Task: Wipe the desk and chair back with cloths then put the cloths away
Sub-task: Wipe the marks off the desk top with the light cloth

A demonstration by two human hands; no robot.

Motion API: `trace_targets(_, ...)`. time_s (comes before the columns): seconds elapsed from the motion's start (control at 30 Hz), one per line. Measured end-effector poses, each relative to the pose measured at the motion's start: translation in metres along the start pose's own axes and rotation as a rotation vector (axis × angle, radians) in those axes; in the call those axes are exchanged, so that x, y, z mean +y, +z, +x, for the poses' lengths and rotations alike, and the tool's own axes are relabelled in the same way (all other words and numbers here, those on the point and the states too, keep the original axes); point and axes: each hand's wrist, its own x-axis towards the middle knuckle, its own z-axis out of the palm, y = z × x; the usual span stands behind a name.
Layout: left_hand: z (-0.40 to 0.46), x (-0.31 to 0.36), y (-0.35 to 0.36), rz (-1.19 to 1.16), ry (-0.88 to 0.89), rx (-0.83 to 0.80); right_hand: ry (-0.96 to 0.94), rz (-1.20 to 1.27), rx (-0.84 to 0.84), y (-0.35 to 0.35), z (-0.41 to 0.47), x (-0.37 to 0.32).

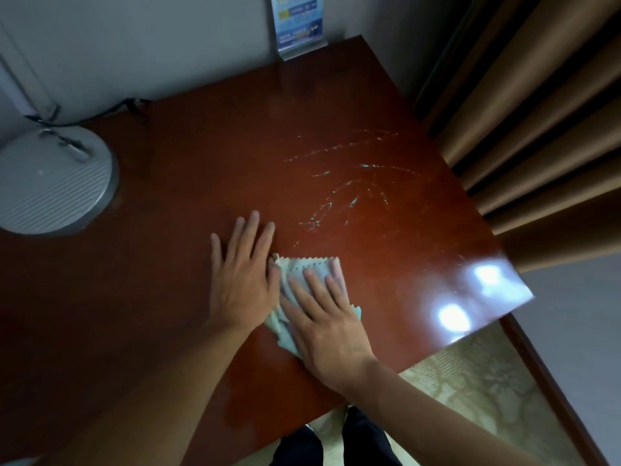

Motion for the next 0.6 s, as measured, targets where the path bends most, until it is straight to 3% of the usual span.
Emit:
trace_targets(0.13, 0.010, -0.027, 0.003, -0.069, -0.186, 0.048, -0.062, 0.021, -0.012, 0.006, 0.029, -0.021)
trace_targets(0.27, 0.010, -0.025, 0.007, -0.111, -0.204, 0.101, -0.055, -0.057, -0.012, -0.007, 0.060, 0.014)
trace_targets(0.37, 0.009, -0.025, 0.007, -0.091, -0.206, 0.094, 0.265, -0.053, 0.076, -0.027, 0.101, 0.072)
trace_targets(0.43, 0.010, -0.025, 0.007, -0.086, -0.205, 0.090, 0.376, -0.025, 0.085, -0.034, 0.111, 0.086)
trace_targets(0.5, 0.011, -0.026, 0.007, -0.076, -0.207, 0.088, 0.348, -0.034, 0.106, -0.028, 0.103, 0.065)
trace_targets(0.6, 0.011, -0.025, 0.006, -0.056, -0.199, 0.097, 0.142, -0.023, 0.065, -0.006, 0.066, 0.002)
